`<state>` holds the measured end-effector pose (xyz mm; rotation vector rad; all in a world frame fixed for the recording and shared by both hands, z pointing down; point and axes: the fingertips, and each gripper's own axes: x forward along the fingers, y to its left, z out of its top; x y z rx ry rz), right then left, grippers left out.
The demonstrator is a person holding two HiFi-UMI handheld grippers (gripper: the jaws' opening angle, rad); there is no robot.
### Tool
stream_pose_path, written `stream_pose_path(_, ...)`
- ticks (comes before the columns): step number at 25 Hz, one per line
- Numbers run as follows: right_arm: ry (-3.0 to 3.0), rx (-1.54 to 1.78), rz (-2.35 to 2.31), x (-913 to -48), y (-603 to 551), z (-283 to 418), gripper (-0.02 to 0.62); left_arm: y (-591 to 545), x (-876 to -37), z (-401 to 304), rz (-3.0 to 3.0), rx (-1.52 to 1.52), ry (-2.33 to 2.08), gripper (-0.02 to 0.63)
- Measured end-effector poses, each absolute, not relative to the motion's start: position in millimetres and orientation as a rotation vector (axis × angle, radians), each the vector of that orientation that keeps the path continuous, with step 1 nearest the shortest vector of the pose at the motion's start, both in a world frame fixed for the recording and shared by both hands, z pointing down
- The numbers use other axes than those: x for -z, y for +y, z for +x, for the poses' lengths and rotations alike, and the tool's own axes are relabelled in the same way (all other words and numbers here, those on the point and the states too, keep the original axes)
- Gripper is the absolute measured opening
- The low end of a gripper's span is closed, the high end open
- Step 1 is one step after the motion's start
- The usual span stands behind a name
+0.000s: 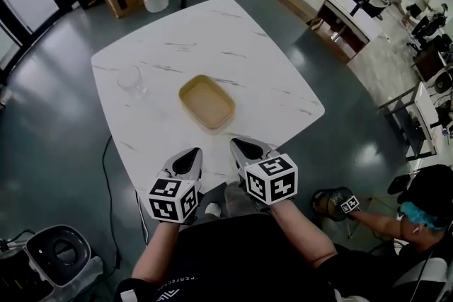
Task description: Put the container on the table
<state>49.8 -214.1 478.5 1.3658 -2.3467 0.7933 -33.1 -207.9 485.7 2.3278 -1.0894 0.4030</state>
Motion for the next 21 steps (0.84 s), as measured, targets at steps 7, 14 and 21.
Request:
stream_pose_path(7,-2.343,-0.805,1.384,-478.4,-211.3,54.3,-0.005,-207.7,-484.5,-28.6,2.338,-0.415,-1.078,-0.008)
stream_pose_path(14,-2.349,-0.811,1.373,-479.4,-211.4,57.6,-0.005,-208.0,-486.0,-24.4,2.333,-0.418,-1.084,-0.008)
stream_pose_path(21,-2.361,-0.809,1.379,-474.4,-214.5,59.3,-0.005,-211.8,-483.0,-22.7,2.327,-0.398,-1.096,-0.008)
